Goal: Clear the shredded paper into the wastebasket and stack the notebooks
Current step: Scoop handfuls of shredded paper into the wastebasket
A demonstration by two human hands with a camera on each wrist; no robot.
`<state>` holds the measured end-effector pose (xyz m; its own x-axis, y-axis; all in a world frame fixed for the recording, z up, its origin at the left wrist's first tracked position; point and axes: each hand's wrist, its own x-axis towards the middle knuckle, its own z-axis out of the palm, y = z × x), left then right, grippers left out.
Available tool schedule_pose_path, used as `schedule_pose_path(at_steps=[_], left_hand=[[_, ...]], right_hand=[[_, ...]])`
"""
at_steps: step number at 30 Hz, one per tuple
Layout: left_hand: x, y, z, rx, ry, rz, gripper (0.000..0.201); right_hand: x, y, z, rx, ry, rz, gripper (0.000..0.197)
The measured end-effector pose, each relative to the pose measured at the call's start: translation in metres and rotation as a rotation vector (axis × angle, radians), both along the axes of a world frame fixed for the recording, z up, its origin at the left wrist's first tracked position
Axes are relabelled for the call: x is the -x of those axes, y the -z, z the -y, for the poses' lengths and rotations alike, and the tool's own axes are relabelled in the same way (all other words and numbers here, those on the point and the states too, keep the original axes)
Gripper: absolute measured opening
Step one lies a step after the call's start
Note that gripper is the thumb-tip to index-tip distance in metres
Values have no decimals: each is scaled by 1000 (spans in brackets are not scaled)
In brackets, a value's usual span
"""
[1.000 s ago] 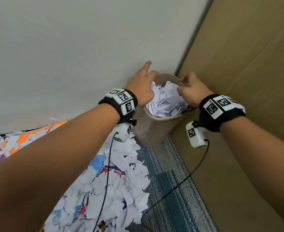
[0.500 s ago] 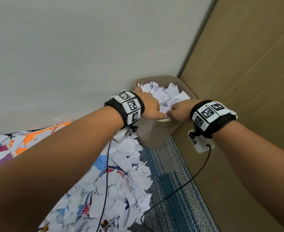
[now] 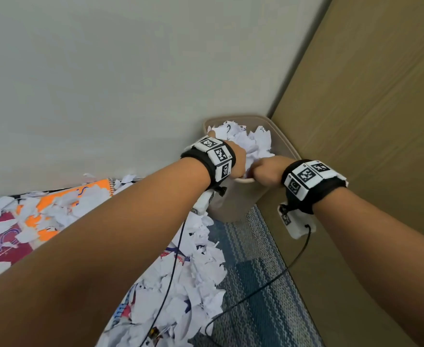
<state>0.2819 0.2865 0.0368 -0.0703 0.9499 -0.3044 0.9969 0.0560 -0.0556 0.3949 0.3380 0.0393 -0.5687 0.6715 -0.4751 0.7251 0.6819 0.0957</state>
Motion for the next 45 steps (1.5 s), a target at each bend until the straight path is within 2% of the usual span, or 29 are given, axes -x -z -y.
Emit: schedule_pose_path(at_steps=[2,4,6,10,13,15,18,22,24,27,29,33,36,39,42,45], left_hand=[[6,-3,10,-123,-10,87,22],[13,-4,19,-159,-8,118,20],[24,-5,25,-268,-33,163,22],[56,-21,42,-589,-81,260,26],[91,-28,61,-758,-149,316,26],[119,-19,78,-797,-209,340,23],[160,10,119,-668,-325,310,31],[207,58,186,-320,-404,64,33],[230,81,221,-123,-461,7,32],[256,118,270,115,-557,30,35],[265,143,301,220,-602,33,42],[275,178,350,292,-653,91,64],[266,193,364,336,-622,141,79],[245,192,359,420,-580,151,76],[224,183,340,419,-441,131,72],[210,174,318,341,-286,283,72]], right_hand=[[-3,-5,-1,-46,-27,-22,36],[-3,-14,0,-134,-49,0,34],[-1,-30,3,-235,-14,-22,32],[20,-70,13,-462,86,-239,32],[50,-83,41,-488,26,-447,28],[74,-75,70,-452,-67,-596,24],[110,-38,116,-340,-258,-678,22],[139,26,164,-205,-494,-342,15],[148,56,184,-147,-589,-189,25],[154,98,203,-5,-623,-53,43],[155,121,212,80,-668,-23,55],[163,147,224,59,-853,-100,78],[175,160,231,63,-830,-60,86],[178,172,231,67,-759,25,84],[171,180,216,71,-649,101,91],[157,183,200,79,-577,162,96]])
